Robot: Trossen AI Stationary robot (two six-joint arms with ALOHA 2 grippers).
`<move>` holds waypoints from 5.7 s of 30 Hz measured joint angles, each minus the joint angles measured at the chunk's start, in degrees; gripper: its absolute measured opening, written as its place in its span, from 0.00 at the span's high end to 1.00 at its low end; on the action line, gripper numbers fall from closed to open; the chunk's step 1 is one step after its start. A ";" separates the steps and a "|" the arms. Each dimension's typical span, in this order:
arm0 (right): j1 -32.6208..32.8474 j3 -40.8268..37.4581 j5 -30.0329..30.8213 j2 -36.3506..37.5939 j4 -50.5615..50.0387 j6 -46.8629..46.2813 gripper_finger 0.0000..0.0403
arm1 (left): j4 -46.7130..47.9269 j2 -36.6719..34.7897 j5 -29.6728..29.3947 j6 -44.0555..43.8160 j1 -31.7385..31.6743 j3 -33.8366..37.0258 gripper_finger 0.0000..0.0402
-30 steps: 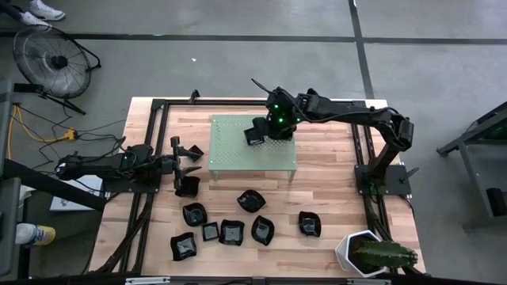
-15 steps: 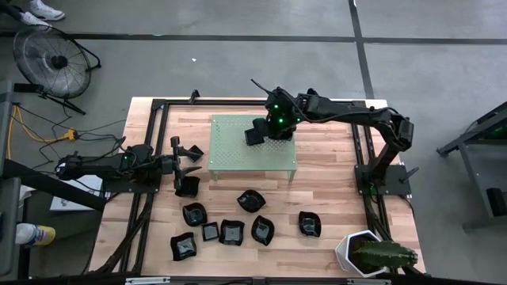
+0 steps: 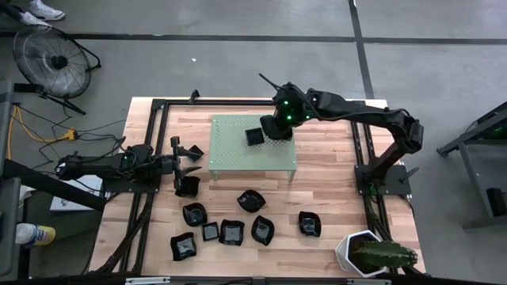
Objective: Pick & Place Mini shaped plates
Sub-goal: Put the leaf-shaped plate on the shelf
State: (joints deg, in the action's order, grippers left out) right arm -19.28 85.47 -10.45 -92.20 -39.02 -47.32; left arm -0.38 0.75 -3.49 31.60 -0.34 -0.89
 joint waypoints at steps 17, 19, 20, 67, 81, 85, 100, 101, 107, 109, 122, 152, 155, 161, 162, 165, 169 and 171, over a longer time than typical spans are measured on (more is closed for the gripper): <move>21.13 -0.04 12.75 6.93 -15.95 14.39 0.69 | 0.00 0.02 0.00 0.02 -0.02 -0.02 0.52; 24.31 -0.04 13.38 6.52 -15.92 14.76 0.69 | 0.02 0.00 0.00 0.00 0.00 -0.01 0.52; 25.82 -0.04 13.78 6.17 -15.81 15.14 0.69 | 0.01 0.01 0.00 0.00 0.00 -0.02 0.52; 53.11 -0.15 13.97 -12.56 -24.15 -15.48 0.69 | 0.00 0.00 0.00 0.00 0.00 0.00 0.52; 60.29 -0.15 21.39 -17.87 -24.89 -20.97 0.69 | 0.02 0.02 0.00 0.00 0.00 0.00 0.52; 62.59 -0.13 22.92 -18.23 -26.19 -19.69 0.69 | 0.00 0.00 0.00 0.02 -0.02 -0.02 0.52; 65.82 -0.13 22.57 -23.37 -28.53 -12.63 0.69 | 0.00 0.02 0.00 0.01 -0.01 0.00 0.52; 65.85 -0.13 22.55 -23.37 -28.49 -12.63 0.69 | 0.02 0.01 0.00 0.01 -0.02 -0.01 0.52; 65.96 -0.97 22.26 -23.37 -27.19 -12.22 0.69 | 0.00 0.00 0.00 0.01 -0.01 -0.01 0.52; 66.04 -2.74 21.56 -23.37 -24.74 -11.37 0.69 | 0.00 0.02 0.00 0.01 -0.02 -0.01 0.52; 66.22 -6.99 21.97 -23.39 -18.30 -11.68 0.69 | 0.02 0.02 0.00 0.02 0.00 0.00 0.52; 66.22 -5.07 21.78 -22.43 -21.43 -11.76 0.99 | 0.01 0.00 0.00 0.01 -0.02 -0.01 0.52; 66.12 -3.26 21.94 -22.43 -23.59 -10.82 0.99 | 0.00 0.00 0.00 0.00 0.00 0.00 0.52; 65.05 2.05 26.59 -22.43 -28.58 -6.56 1.00 | 0.00 0.02 0.00 0.00 0.00 -0.02 0.52; 64.74 2.96 27.54 -22.43 -29.35 -5.27 1.00 | 0.01 0.01 0.00 0.00 -0.01 -0.01 0.52; 63.66 5.77 30.35 -22.43 -32.08 -1.03 1.00 | 0.00 0.02 0.00 0.02 -0.02 0.00 0.52; 61.45 8.94 32.87 -22.43 -34.33 6.36 1.00 | 0.01 0.01 0.00 0.01 -0.01 -0.01 0.52; 60.16 10.27 34.53 -22.43 -34.91 10.64 1.00 | 0.01 0.00 0.00 0.00 0.00 -0.02 0.52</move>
State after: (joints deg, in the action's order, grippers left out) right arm 40.88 95.74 24.07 -114.63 -73.93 -36.67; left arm -0.37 0.75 -3.49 31.59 -0.34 -0.91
